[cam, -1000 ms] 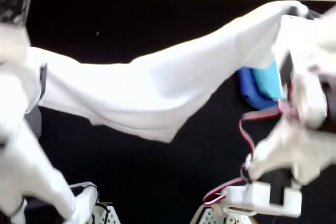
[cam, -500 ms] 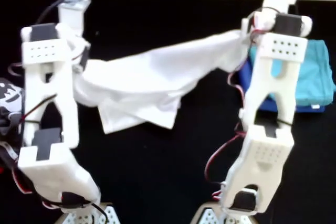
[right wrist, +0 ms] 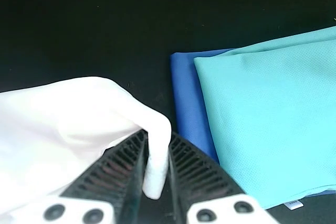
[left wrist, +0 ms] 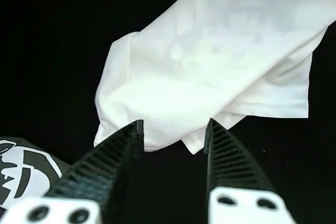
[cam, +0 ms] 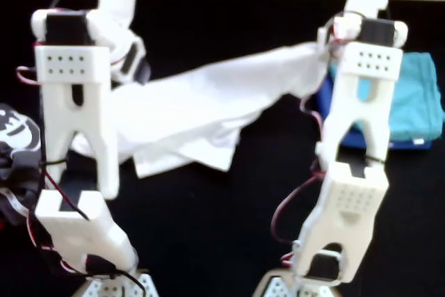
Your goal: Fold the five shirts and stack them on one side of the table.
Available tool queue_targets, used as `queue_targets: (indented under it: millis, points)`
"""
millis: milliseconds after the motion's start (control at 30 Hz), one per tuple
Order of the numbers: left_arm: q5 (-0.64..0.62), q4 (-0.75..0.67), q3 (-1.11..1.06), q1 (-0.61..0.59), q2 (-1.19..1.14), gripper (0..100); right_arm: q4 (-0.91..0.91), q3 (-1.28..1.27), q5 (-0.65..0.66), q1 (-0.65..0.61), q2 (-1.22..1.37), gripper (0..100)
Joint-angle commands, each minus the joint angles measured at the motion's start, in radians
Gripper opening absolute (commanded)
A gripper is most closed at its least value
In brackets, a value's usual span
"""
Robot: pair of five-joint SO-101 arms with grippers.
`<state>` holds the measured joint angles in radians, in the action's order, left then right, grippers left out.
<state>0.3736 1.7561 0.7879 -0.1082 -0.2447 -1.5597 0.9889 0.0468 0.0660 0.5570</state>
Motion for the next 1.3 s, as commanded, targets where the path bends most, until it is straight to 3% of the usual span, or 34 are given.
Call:
queue_targets:
  millis: [0,133,267,400,567,1267]
  points:
    - [0.000,0.018,0.044,0.016,0.056,20,0.012,0.002,-0.011,-0.007,-0.007,0.5]
    - [-0.068,0.020,-0.025,0.097,0.054,20,0.015,0.002,-0.008,-0.008,-0.007,0.5]
    - [-0.161,0.008,-0.236,0.277,0.050,20,0.016,0.002,-0.009,-0.010,-0.008,0.5]
    - [-0.256,-0.127,-0.463,0.404,0.051,20,0.012,0.002,-0.006,-0.007,-0.007,0.5]
    - [-0.261,-0.322,-0.673,0.510,0.051,20,0.005,0.002,-0.005,-0.002,-0.007,0.5]
    - [-0.265,-0.775,-0.983,0.529,0.050,20,0.002,0.002,-0.009,-0.008,-0.002,0.5]
